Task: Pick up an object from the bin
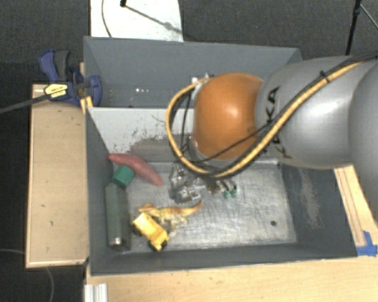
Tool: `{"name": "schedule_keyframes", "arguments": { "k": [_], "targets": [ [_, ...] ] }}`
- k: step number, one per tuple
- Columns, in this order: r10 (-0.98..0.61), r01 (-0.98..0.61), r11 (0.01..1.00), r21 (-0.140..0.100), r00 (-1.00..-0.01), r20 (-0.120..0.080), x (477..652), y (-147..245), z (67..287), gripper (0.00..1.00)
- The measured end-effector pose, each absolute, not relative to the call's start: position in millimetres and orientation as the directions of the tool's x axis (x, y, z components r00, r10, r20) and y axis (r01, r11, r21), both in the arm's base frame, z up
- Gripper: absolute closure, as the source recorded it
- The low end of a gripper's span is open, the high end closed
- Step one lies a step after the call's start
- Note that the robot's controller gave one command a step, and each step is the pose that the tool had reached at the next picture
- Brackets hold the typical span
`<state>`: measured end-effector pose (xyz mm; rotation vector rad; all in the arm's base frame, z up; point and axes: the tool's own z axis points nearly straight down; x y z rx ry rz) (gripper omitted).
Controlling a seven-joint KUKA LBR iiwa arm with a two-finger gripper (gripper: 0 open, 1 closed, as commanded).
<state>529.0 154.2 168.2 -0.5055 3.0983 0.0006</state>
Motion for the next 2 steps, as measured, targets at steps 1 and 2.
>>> {"name": "schedule_keyframes", "arguments": {
  "k": [1, 2],
  "targets": [
    [-0.318, -0.318, 0.948, 0.000, -0.948, -0.002, 529.0, 154.3, 168.2, 0.00],
    [-0.318, -0.318, 0.948, 0.000, -0.948, -0.002, 529.0, 154.3, 168.2, 0.00]
  ]
}}
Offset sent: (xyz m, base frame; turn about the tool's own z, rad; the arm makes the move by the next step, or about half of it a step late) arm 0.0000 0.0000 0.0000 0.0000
